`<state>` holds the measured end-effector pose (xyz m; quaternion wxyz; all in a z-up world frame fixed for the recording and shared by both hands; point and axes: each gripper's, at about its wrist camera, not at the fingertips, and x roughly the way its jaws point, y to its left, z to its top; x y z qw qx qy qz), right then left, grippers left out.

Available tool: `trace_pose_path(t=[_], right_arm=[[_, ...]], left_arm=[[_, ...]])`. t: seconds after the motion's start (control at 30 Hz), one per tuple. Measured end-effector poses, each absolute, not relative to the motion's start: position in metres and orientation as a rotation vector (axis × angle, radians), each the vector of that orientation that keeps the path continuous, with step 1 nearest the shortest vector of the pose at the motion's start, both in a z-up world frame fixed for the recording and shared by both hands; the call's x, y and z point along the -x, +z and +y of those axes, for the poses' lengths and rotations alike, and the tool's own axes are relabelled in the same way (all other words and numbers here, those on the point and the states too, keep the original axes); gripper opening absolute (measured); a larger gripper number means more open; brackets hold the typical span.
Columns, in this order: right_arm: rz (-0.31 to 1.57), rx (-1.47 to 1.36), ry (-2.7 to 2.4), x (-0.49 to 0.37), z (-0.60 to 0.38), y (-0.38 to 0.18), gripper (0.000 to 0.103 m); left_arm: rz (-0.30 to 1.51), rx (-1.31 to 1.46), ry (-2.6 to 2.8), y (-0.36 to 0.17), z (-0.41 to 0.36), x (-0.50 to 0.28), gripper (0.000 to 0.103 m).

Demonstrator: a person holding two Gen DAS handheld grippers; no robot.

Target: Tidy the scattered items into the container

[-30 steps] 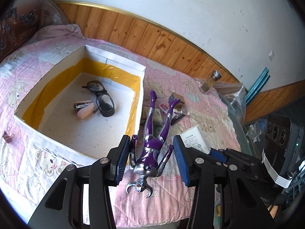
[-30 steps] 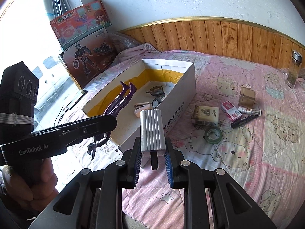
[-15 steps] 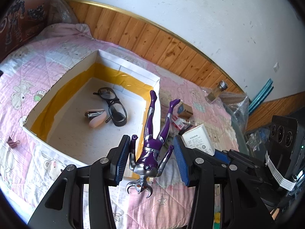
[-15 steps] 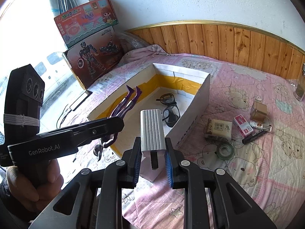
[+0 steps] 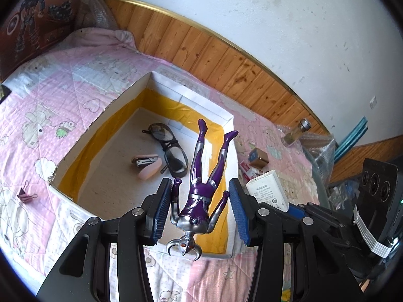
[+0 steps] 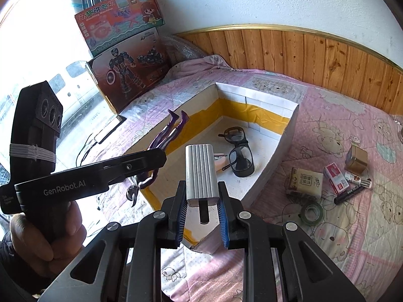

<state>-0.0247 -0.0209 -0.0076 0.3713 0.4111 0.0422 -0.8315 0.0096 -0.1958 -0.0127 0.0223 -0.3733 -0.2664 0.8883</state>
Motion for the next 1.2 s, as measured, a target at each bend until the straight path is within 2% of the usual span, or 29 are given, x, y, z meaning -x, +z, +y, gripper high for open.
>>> trace_pose_path(t=[0.57, 1.2], right_arm=[[0.144, -1.089, -2.090, 0.054, -0.052, -0.019, 0.024], [0.229, -1.132, -2.091, 0.109, -0.070, -0.031, 0.024]], left_arm=[[-0.868, 1.230, 2.777, -0.031, -0.236, 0.014, 0.048], [-0.806, 1.395, 2.766, -0.058, -0.259, 0.036, 0.048]])
